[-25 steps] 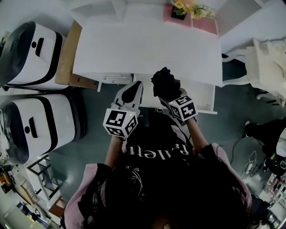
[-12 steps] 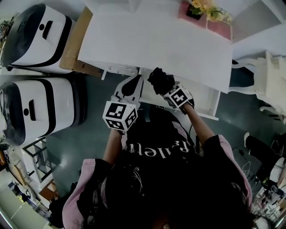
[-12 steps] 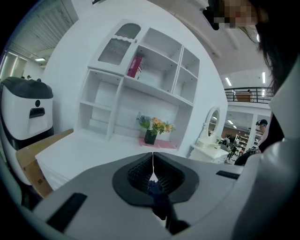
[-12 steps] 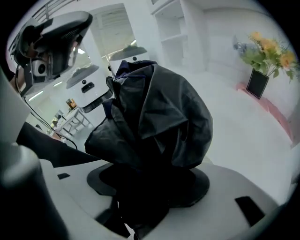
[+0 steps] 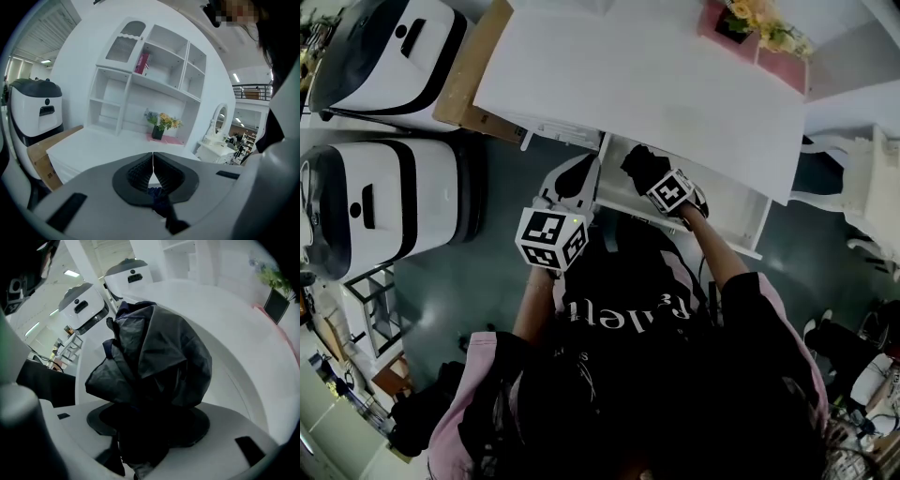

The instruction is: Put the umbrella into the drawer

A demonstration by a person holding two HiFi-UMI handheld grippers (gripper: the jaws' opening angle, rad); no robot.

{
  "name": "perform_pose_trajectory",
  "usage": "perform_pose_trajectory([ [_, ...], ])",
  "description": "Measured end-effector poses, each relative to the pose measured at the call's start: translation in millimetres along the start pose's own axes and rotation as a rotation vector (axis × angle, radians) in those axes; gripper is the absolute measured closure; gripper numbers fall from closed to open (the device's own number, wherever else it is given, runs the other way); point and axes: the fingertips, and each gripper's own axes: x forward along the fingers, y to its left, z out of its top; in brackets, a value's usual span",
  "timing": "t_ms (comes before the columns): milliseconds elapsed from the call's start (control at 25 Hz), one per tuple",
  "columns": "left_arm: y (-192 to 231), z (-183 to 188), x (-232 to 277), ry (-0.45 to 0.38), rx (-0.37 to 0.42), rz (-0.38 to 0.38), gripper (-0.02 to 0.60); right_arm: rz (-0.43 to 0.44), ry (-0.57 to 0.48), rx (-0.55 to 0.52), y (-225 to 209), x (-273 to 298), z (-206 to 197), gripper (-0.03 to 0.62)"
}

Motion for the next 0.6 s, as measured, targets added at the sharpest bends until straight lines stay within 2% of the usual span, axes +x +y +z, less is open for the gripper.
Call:
perform_pose_trajectory([
  [160, 6, -5, -5, 0.013, -0.005, 0.019, 0.565, 0.006, 0.011, -0.007, -4, 16, 2, 0.316],
  [320, 12, -10, -9, 0.029, -0.003, 0.036, 0.565, -0.02, 0.066, 0.023, -11, 32, -11, 0.316],
  [600, 14, -15, -12, 0.054, -0.008, 0.045, 0.566, -0.044, 0.098, -0.04, -12, 48, -22, 0.315],
])
